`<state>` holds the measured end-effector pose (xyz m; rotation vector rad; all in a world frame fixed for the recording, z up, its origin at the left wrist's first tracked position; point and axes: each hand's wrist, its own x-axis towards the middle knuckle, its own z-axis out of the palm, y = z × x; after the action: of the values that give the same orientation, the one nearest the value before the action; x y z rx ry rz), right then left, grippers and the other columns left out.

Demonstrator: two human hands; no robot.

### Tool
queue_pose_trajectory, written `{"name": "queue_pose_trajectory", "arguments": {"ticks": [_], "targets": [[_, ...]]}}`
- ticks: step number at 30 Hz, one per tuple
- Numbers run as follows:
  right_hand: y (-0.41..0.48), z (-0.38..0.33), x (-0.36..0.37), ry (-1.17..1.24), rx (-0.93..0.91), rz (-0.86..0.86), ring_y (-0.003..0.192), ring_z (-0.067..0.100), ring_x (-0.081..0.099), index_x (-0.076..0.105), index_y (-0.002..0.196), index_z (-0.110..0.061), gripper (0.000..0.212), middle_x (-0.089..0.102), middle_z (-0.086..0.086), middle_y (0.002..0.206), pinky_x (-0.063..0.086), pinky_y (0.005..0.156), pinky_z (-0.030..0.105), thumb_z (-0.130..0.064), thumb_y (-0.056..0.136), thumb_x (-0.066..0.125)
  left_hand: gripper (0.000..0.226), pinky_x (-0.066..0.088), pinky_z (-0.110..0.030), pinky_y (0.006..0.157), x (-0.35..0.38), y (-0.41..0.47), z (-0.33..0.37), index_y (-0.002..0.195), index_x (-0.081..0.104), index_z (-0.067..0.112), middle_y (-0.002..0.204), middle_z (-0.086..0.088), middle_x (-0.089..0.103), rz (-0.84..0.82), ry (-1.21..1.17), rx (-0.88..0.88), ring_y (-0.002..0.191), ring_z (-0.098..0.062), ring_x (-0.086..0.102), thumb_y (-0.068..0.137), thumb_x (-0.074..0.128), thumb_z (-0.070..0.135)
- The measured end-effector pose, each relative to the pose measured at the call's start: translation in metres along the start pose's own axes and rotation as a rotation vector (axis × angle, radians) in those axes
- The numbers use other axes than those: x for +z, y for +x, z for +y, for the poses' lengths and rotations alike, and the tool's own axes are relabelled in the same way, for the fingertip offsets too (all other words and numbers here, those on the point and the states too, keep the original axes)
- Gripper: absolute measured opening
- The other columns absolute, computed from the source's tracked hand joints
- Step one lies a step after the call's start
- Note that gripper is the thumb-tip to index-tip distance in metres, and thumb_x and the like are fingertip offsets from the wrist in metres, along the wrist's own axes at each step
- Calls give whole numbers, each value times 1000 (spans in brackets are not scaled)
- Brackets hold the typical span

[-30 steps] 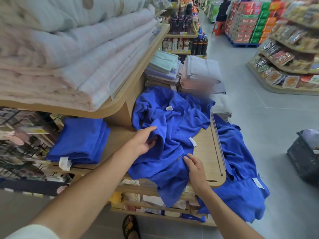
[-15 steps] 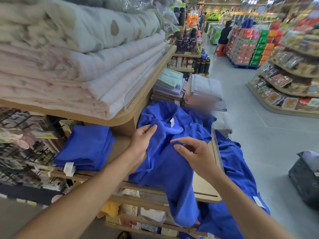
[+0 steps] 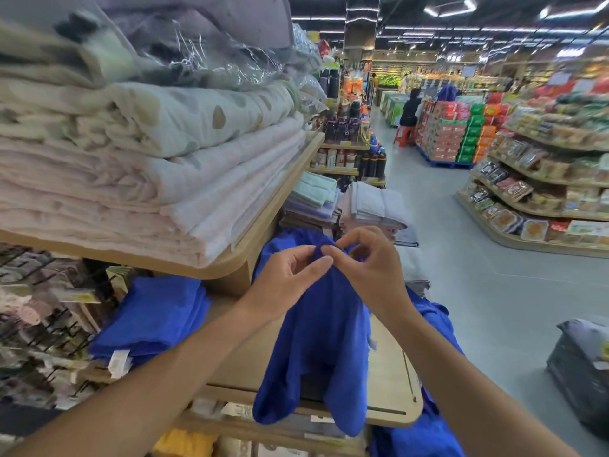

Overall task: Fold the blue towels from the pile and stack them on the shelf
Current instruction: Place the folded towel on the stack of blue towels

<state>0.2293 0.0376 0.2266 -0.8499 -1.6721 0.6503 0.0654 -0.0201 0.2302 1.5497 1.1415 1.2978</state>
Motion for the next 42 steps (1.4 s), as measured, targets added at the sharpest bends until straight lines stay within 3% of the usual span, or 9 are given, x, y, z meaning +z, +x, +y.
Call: {"name": "queue_pose_trajectory", "arguments": {"ticks": [4, 9, 14, 20, 22, 28, 32, 35, 42], "targets": [[17, -13, -14, 59, 1, -106, 87, 11, 72, 71, 81, -29, 13, 74, -8, 90, 57, 75, 26, -38, 83, 79, 21, 55, -52, 88, -1, 14, 28, 114, 67, 7, 104, -23, 73, -2, 19, 57, 98, -40, 69, 100, 59, 22], [41, -37, -31, 112, -36, -160, 62, 7, 58, 65, 77, -23, 18, 63, -9, 67, 44, 57, 18, -24, 92, 76, 23, 50, -17, 65, -9, 37, 63, 105, 63, 10, 78, 1, 73, -70, 69, 105, 70, -5, 67, 95, 67, 29], [59, -65, -52, 205, -34, -184, 70, 12, 59, 68, 83, -7, 20, 65, 2, 75, 48, 64, 27, -22, 96, 70, 41, 47, -68, 79, -14, 54, 99, 107, 58, 6, 103, -37, 67, -153, 29, 90, 97, -64, 58, 90, 69, 42], [65, -81, -69, 186, 9, -261, 78, 31, 63, 69, 89, -4, 30, 67, 28, 90, 52, 72, 54, -34, 84, 70, 11, 55, -25, 57, -14, 71, 127, 93, 70, 21, 86, 0, 75, -89, 71, 140, 75, -16, 71, 100, 63, 23], [65, -81, -72, 136, 41, -327, 84, 40, 68, 73, 93, -6, 37, 70, 30, 97, 53, 78, 64, -41, 80, 72, 11, 57, -27, 62, -17, 75, 137, 97, 71, 21, 90, -1, 74, -72, 63, 148, 81, -15, 70, 101, 61, 21], [65, -74, -89, 34, 104, -489, 61, 31, 32, 53, 71, 0, 56, 39, 28, 66, 21, 58, 43, -50, 80, 75, 12, 54, -30, 62, -38, 91, 165, 91, 69, 25, 86, 5, 72, 3, 26, 163, 73, -9, 66, 100, 62, 21], [63, -65, -97, -29, 153, -578, 73, 29, 52, 65, 85, 9, 61, 59, 41, 88, 38, 68, 43, -49, 76, 80, 10, 56, -28, 56, -54, 102, 179, 92, 68, 23, 84, 6, 73, 64, 33, 187, 70, -7, 67, 100, 63, 20], [63, -58, -105, -126, 164, -630, 64, 14, 59, 76, 83, -6, 39, 70, 16, 76, 43, 58, 27, -45, 82, 80, 13, 54, -25, 54, -61, 110, 187, 88, 67, 24, 81, 8, 71, 112, 42, 194, 66, -7, 64, 100, 63, 20], [62, -27, -133, -267, 147, -542, 47, 2, 36, 58, 50, -24, 44, 37, -16, 49, 27, 48, 12, -30, 88, 80, 13, 55, -24, 52, -72, 124, 197, 88, 65, 24, 72, 12, 69, 223, 44, 193, 60, -4, 65, 101, 61, 22]]}}
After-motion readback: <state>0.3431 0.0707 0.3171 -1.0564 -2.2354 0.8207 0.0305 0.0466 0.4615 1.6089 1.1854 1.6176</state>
